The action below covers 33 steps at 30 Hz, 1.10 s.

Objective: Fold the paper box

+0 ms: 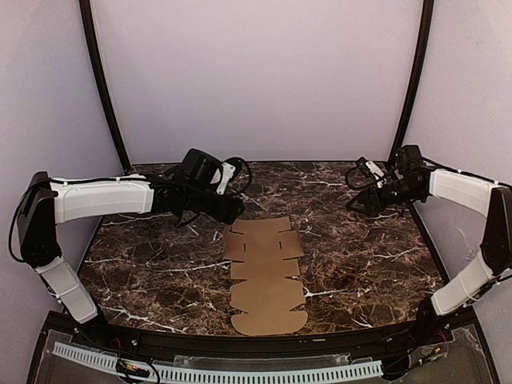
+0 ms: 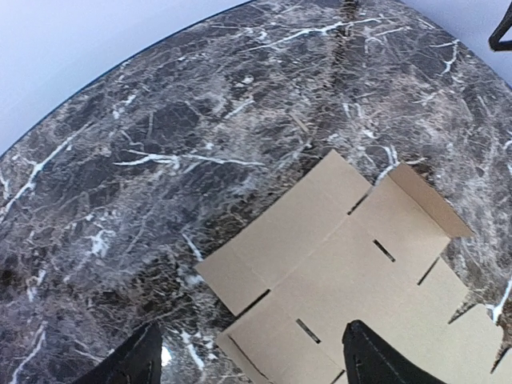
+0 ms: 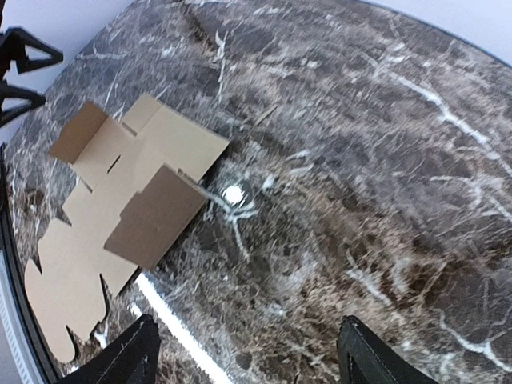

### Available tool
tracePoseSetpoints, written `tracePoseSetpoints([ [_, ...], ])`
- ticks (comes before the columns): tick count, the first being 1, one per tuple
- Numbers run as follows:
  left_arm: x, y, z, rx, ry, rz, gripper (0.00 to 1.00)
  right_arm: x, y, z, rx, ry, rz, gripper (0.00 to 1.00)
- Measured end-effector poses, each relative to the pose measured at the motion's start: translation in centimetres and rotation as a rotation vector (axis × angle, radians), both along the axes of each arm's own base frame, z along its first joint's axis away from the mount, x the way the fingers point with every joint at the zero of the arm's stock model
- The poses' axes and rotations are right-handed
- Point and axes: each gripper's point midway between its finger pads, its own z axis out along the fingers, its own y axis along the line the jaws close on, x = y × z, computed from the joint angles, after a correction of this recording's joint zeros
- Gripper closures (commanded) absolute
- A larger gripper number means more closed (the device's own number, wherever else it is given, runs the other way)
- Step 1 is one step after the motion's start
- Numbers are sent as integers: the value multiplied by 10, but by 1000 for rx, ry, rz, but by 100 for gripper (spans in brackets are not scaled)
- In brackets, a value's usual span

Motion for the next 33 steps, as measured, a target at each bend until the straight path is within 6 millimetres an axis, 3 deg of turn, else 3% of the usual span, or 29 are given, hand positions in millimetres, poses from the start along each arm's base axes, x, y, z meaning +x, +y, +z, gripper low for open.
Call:
tracePoseSetpoints([
  [6,-30,-25,-7,-81,101,-167,33,-42,15,-50,-45,137,135,32],
  [11,-55,-41,-18,-94,156,-258,34,-52,33,-82,-62,244,211,35],
  [14,-67,-42,-29,-79,182,-270,34,-52,49,-90,-70,269,258,35],
  [18,-72,-28,-37,-27,194,-214,27,-52,79,-91,-85,255,340,28],
  [24,-61,9,-18,37,137,-51,23,-66,119,-91,-176,185,448,25],
  [27,-59,20,-17,41,143,1,22,-65,131,-94,-224,156,455,25],
  [33,-64,43,-29,29,191,80,16,-40,136,-103,-279,153,410,23],
])
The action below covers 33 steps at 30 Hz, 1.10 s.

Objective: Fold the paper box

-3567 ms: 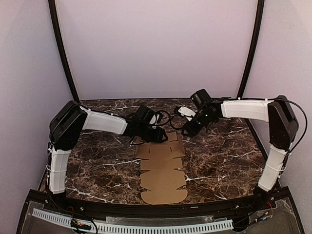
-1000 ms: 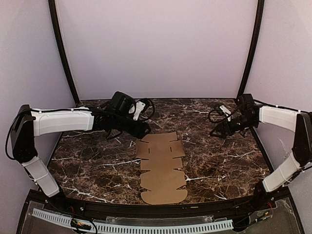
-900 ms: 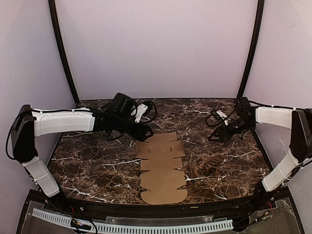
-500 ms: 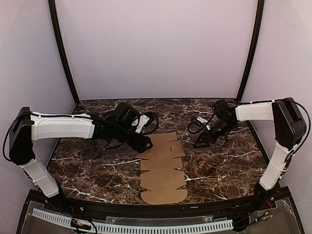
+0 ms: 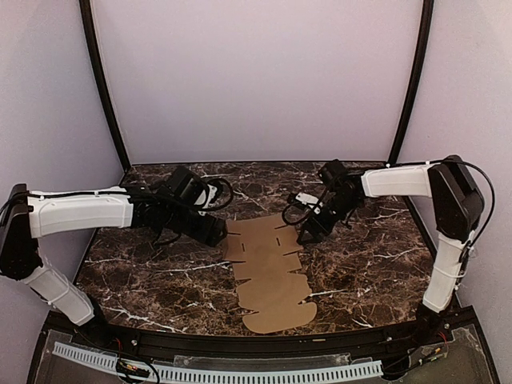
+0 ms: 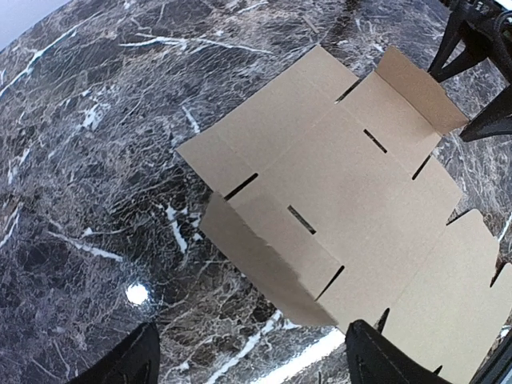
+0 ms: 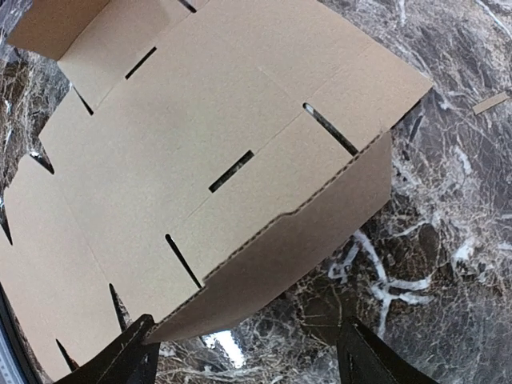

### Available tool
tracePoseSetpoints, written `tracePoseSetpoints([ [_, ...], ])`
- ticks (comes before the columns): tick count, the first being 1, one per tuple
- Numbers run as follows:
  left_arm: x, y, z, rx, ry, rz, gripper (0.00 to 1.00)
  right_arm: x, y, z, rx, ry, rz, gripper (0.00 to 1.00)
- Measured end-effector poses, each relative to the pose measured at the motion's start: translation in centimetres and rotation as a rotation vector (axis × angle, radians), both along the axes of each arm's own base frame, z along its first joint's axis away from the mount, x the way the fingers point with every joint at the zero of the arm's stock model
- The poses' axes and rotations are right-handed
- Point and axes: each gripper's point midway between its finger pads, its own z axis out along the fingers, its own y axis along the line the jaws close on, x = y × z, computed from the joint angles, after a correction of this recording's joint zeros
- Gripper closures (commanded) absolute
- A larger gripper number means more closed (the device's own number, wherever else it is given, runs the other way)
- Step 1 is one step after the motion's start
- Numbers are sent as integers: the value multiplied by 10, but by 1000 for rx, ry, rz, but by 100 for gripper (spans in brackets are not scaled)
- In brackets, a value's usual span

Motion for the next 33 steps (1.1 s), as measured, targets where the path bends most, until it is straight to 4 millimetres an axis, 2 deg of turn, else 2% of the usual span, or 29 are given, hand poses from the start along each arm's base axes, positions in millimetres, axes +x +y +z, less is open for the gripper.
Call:
tracePoseSetpoints([
  [3,10,12,0,-47,35,55,16,11,5,10,10,-9,-4,22],
  [9,57,24,22,-182,77,162,17,47,32,59,89,-75,6,21],
  [11,70,25,21,-221,109,189,19,53,37,66,104,-90,4,22],
  [13,80,27,10,-247,162,210,21,52,37,64,105,-76,-3,22],
  [18,95,25,-39,-265,324,233,26,44,35,50,97,-20,-12,21],
  [22,89,13,-80,-280,457,218,36,37,31,40,83,8,-15,20],
  [24,85,7,-93,-297,506,211,40,33,29,35,75,22,-16,20],
  [28,93,-10,-94,-368,525,177,50,27,26,28,67,42,-16,20],
  [33,101,-27,-97,-447,552,153,66,25,26,33,79,35,-13,20],
])
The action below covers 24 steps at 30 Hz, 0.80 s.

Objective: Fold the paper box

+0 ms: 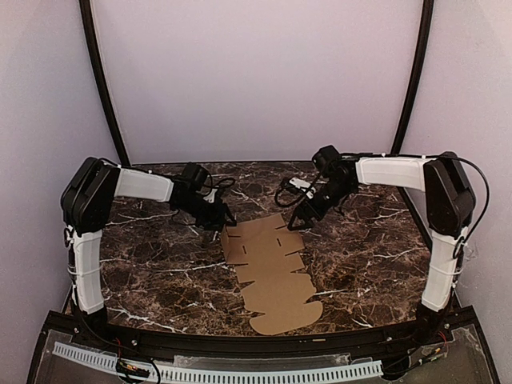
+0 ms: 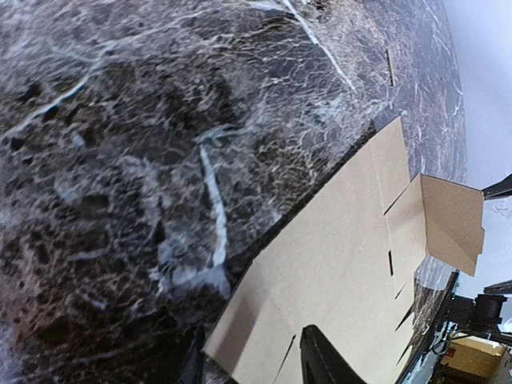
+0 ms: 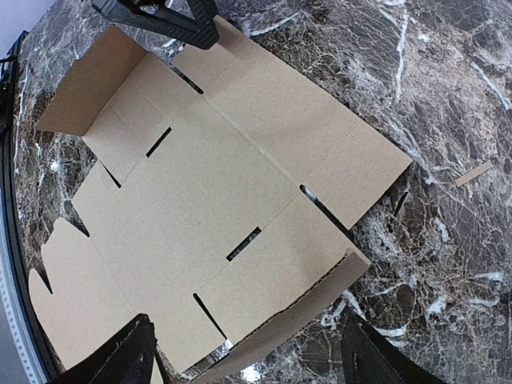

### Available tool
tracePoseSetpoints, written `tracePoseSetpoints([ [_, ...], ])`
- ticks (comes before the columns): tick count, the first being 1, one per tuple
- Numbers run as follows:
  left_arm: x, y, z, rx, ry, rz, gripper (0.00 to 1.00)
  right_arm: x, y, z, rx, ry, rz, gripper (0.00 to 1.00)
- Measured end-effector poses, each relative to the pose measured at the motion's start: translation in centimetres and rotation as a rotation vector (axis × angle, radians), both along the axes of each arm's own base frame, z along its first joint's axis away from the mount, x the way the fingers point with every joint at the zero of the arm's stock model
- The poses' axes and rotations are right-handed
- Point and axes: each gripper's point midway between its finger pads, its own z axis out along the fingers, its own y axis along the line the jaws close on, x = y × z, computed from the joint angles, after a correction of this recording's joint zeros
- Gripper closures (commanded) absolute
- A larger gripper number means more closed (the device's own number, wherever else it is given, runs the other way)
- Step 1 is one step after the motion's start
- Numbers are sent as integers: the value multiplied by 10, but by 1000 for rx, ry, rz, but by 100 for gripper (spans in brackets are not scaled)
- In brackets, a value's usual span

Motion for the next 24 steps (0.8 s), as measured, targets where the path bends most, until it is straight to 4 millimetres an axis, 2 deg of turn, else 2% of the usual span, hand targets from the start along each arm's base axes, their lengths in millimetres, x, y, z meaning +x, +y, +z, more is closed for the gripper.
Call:
tracePoseSetpoints([
  [6,1,-16,-5,-53,23,-22,87,-1,1,3,11,0,1,21],
  [11,-3,-27,-5,-94,32,-45,98,-1,1,4,12,-4,4,21],
  [15,-1,-37,3,-137,1,-73,99,-2,0,8,13,-24,22,21],
  [18,-3,-46,8,-155,-33,-105,99,-1,-2,19,7,-68,43,20],
  [21,-7,-55,17,-165,-84,-156,99,2,-4,38,7,-131,58,19],
  [24,-16,-68,37,-177,-165,-227,99,7,-4,62,17,-205,79,18],
])
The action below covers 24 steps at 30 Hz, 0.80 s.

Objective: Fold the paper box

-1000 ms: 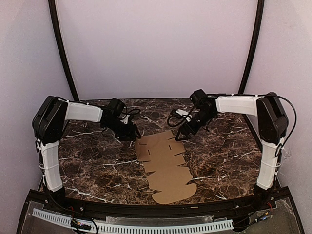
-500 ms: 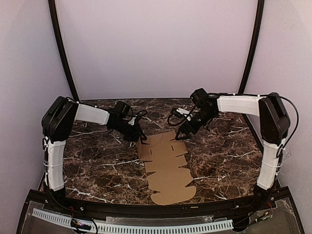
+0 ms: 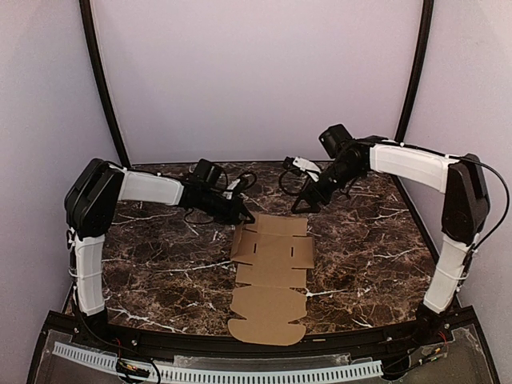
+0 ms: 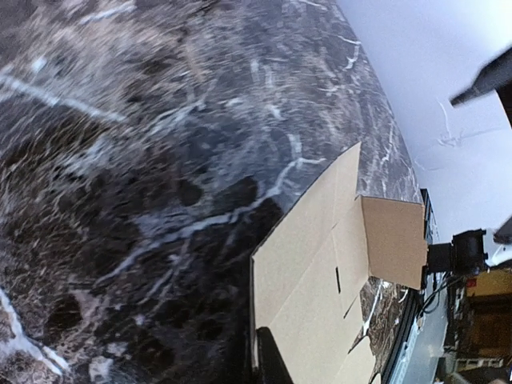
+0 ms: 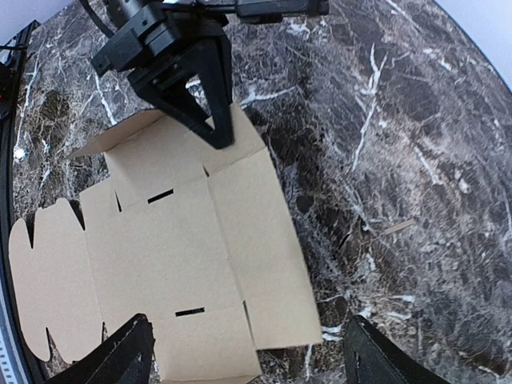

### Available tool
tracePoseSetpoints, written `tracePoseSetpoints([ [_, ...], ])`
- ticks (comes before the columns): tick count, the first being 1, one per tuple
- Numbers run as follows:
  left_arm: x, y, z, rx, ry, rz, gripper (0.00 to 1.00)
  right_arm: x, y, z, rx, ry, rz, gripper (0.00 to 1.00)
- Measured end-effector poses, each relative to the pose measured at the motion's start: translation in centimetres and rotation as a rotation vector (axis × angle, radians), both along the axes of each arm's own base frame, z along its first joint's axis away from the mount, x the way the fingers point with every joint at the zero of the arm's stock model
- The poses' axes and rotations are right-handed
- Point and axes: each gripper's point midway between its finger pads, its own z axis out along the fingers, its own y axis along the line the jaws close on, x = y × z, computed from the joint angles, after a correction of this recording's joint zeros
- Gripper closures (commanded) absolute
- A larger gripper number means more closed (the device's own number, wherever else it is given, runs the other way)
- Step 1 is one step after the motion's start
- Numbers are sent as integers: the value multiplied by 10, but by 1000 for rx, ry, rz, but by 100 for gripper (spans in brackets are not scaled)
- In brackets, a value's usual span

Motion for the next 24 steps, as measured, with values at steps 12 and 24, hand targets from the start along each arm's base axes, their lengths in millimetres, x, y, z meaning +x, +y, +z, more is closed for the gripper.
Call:
tracePoseSetpoints([
  [12,-37,-10,121,-76,-464,-163,99,2,9,37,24,-44,90,19],
  [24,-35,-1,110,-21,-539,-156,98,-25,22,20,33,89,168,60],
])
